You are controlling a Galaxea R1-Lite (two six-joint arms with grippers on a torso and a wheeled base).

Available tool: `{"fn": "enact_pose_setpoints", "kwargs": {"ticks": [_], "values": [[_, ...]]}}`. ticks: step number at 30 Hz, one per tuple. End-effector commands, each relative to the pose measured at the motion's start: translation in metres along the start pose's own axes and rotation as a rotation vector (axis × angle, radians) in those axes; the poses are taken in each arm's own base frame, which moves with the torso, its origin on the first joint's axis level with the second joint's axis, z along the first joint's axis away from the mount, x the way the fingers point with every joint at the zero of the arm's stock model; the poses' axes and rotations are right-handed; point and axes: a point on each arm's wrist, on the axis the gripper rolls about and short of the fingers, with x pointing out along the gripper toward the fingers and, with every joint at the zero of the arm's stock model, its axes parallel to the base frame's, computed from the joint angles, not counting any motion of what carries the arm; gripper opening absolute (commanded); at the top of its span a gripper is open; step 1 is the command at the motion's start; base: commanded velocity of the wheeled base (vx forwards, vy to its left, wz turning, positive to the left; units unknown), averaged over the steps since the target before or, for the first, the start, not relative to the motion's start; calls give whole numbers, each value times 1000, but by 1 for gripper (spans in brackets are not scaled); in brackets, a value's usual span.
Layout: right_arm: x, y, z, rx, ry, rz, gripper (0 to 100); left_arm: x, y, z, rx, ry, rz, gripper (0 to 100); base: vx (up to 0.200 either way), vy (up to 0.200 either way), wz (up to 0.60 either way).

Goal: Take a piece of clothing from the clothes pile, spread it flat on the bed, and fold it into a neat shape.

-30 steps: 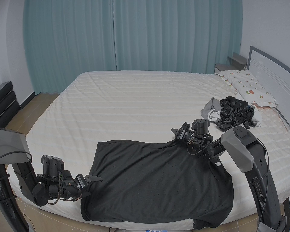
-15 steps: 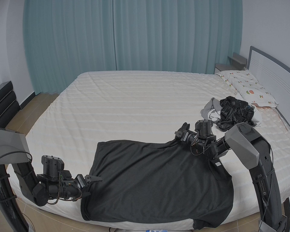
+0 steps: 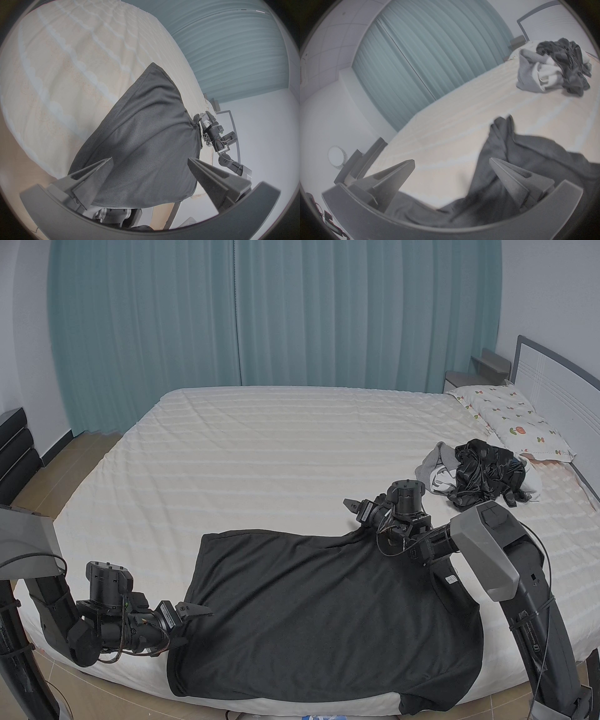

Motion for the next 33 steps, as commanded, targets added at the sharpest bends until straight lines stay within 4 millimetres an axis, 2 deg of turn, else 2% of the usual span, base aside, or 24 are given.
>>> {"fn": "enact_pose_setpoints", "kwargs": {"ticks": [1,6,8,9,10,18,24,31,33], "values": [[11,-1,-13,4,-43,44,100,1,1,0,1,3,2,100,0,0,0],[10,-3,-4,6,-76,42,100,1,1,0,1,3,2,100,0,0,0],[9,-4,2,8,-82,31,100,1,1,0,1,3,2,100,0,0,0],[6,-7,13,11,-72,2,100,1,1,0,1,3,2,100,0,0,0],[6,-7,13,11,-72,2,100,1,1,0,1,3,2,100,0,0,0],[-10,-36,24,33,43,-85,100,1,0,-1,2,5,2,100,0,0,0],[-10,-46,21,43,89,-102,100,1,1,-1,3,5,3,100,0,0,0],[-8,-41,10,40,120,-82,100,1,0,-1,5,6,1,100,0,0,0],[-5,-40,0,39,144,-85,100,1,0,-1,5,7,3,100,0,0,0]]}}
